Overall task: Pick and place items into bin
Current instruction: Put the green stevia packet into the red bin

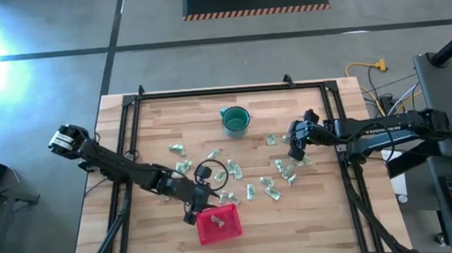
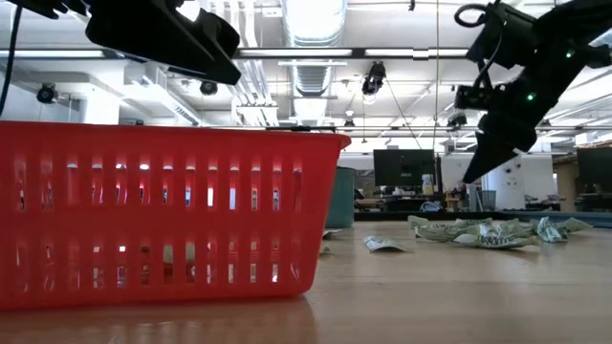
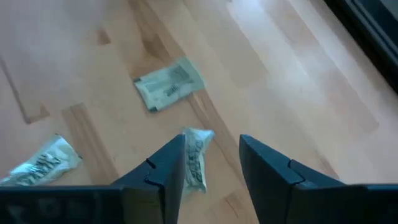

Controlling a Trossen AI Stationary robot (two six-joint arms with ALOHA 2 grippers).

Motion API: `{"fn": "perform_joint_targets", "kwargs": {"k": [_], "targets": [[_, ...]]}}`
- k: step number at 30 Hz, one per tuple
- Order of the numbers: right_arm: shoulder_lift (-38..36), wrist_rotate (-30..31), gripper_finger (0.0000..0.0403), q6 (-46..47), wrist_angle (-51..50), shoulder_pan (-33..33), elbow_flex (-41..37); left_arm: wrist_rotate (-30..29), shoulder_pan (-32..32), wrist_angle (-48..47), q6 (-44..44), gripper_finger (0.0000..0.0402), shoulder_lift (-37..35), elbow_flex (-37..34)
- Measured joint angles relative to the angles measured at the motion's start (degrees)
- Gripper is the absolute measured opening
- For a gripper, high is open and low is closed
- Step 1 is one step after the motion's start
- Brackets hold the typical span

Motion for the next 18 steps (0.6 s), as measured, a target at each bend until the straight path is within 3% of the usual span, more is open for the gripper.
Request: {"fn": "perform_joint_targets", "kwargs": {"k": [5, 10, 18], "targets": [[0.0, -0.77, 0.0148, 1.87, 0.1, -2.29, -1.9, -0.01, 0.0, 0.06, -0.02, 0.013, -0.02, -0.01], [-0.02, -6.09, 0.0148, 0.9, 2.31, -3.84, -2.49, 0.0, 0.0, 0.11, -0.02, 0.013, -0.02, 0.0], [0.0, -6.03, 0.0148, 1.08, 3.78, -3.92, -3.3, 0.0, 0.0, 0.07, -0.02, 0.013, -0.02, -0.02]]}}
